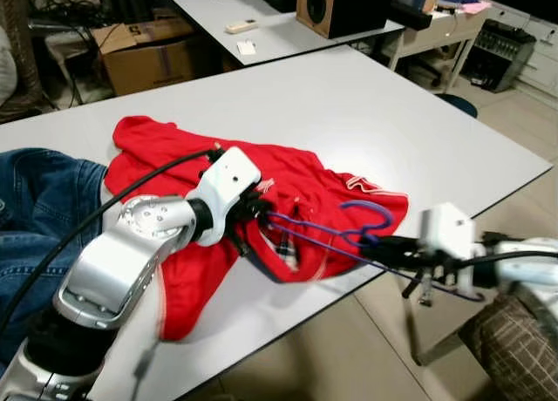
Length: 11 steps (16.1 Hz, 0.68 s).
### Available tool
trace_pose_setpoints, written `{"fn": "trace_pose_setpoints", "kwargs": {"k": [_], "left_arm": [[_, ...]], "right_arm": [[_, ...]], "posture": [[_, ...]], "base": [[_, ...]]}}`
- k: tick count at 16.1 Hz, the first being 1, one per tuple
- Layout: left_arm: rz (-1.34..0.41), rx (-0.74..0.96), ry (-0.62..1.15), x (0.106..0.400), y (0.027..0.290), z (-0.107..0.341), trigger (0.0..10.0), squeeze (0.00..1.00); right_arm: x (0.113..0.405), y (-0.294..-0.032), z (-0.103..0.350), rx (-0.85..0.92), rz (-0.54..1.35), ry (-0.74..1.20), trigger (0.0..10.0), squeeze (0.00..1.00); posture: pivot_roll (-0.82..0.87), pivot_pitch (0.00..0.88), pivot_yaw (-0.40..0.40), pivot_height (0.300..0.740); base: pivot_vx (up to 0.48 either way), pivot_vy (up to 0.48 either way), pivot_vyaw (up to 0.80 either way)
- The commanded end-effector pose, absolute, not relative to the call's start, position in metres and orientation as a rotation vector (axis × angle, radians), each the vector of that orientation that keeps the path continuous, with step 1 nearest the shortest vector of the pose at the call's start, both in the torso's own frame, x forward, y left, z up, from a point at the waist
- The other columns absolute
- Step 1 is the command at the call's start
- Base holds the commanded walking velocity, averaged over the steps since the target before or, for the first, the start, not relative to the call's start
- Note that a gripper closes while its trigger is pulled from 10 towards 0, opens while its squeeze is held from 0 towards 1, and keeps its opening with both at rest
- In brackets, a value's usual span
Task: Hang hanger
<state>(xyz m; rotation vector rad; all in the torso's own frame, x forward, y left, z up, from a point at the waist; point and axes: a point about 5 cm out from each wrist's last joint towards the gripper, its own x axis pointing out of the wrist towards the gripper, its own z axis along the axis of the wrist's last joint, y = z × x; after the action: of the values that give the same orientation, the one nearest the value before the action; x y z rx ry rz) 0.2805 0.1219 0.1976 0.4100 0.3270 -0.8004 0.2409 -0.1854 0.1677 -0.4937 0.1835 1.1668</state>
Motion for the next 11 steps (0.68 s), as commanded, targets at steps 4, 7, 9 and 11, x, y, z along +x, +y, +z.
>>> {"fn": "trace_pose_setpoints", "kwargs": {"k": [4,7,9,11], "left_arm": [[-0.875,0.388,0.238,0.280,0.103,0.217,0.0,0.00],[-0.873,0.394,0.232,0.282,0.101,0.219,0.0,0.00],[-0.810,0.438,0.246,0.287,0.111,0.216,0.0,0.00],[-0.726,0.439,0.230,0.294,0.120,0.217,0.0,0.00]], "right_arm": [[0.254,-0.168,0.154,-0.572,1.141,0.153,10.0,0.00],[0.263,-0.158,0.158,-0.592,1.093,0.065,10.0,0.00],[0.272,-0.166,0.166,-0.631,0.983,0.019,10.0,0.00],[0.264,-0.177,0.156,-0.649,1.007,0.113,10.0,0.00]], "posture": [[-0.01,0.040,0.025,0.740],[-0.01,0.035,0.029,0.740],[-0.01,0.035,0.029,0.740],[-0.01,0.035,0.027,0.740]], "base": [[0.000,0.000,0.00],[0.000,0.000,0.00],[0.000,0.000,0.00],[0.000,0.000,0.00]]}}
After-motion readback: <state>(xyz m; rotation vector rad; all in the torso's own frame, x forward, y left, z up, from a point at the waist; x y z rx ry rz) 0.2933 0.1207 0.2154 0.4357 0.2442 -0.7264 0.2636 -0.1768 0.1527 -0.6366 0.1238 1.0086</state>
